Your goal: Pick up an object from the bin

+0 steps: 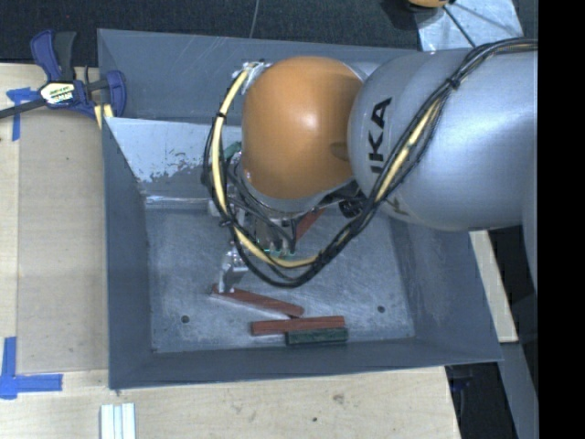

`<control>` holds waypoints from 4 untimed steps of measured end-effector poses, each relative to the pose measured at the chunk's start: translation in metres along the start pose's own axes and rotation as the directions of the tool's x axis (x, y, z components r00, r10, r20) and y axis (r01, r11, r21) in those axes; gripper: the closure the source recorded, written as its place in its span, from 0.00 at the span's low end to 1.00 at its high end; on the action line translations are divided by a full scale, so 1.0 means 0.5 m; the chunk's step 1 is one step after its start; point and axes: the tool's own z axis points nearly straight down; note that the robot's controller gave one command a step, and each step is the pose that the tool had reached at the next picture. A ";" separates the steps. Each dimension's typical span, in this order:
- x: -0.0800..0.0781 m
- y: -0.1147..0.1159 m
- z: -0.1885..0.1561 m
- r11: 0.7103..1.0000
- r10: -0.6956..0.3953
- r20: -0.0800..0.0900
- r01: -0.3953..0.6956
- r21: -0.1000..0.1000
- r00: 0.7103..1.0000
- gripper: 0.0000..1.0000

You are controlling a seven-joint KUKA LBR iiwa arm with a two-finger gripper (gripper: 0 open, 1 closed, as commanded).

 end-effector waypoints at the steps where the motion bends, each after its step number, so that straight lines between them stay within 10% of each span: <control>1: 0.001 -0.002 0.004 1.000 -0.005 0.002 0.005 -0.001 1.000 0.00; 2: -0.046 -0.032 0.076 0.995 -0.099 -0.008 0.099 0.002 0.995 0.00; 4: -0.034 -0.104 0.207 0.967 -0.254 0.006 0.254 0.001 0.967 0.00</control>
Offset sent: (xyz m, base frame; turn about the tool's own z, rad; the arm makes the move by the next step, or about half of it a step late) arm 0.0507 -0.0222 -0.0289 -0.1481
